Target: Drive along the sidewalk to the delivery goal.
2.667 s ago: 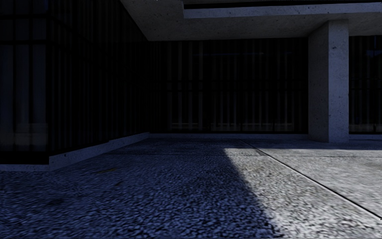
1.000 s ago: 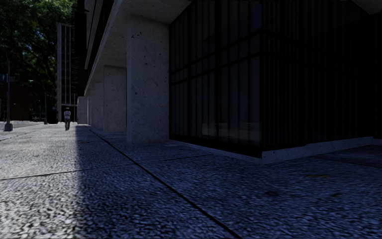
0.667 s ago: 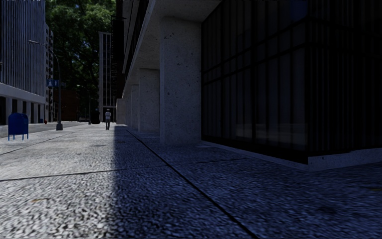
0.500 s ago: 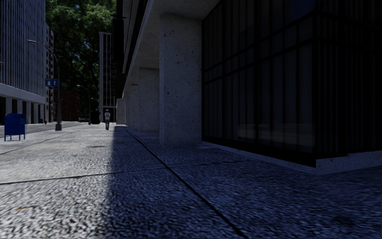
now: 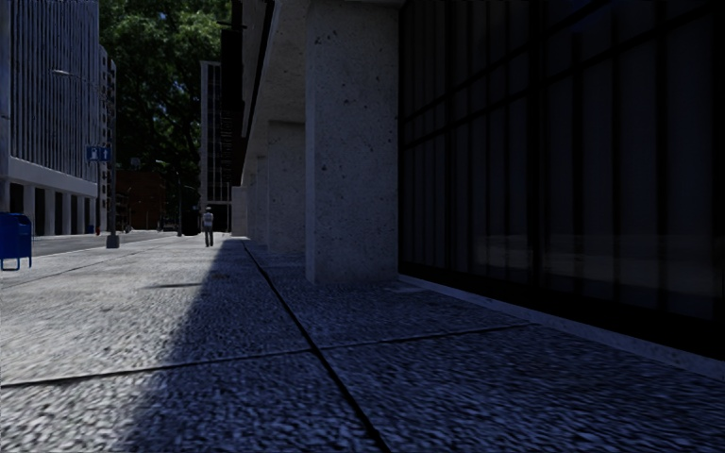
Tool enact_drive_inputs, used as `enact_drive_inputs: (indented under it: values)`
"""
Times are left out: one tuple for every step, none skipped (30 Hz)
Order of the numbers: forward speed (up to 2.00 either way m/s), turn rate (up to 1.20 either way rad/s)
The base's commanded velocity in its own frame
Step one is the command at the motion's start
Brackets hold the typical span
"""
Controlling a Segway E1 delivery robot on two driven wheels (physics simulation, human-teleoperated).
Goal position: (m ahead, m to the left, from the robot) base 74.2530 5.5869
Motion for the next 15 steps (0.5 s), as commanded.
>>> enact_drive_inputs:
  values:
    - [2.00,0.41]
    - [2.00,0.45]
    - [2.00,0.46]
    - [2.00,0.46]
    - [2.00,0.46]
    - [2.00,0.46]
    - [2.00,0.46]
    - [2.00,0.46]
    - [2.00,0.46]
    - [2.00,0.46]
    - [2.00,0.46]
    - [2.00,0.46]
    - [2.00,0.46]
    - [2.00,0.46]
    - [2.00,0.47]
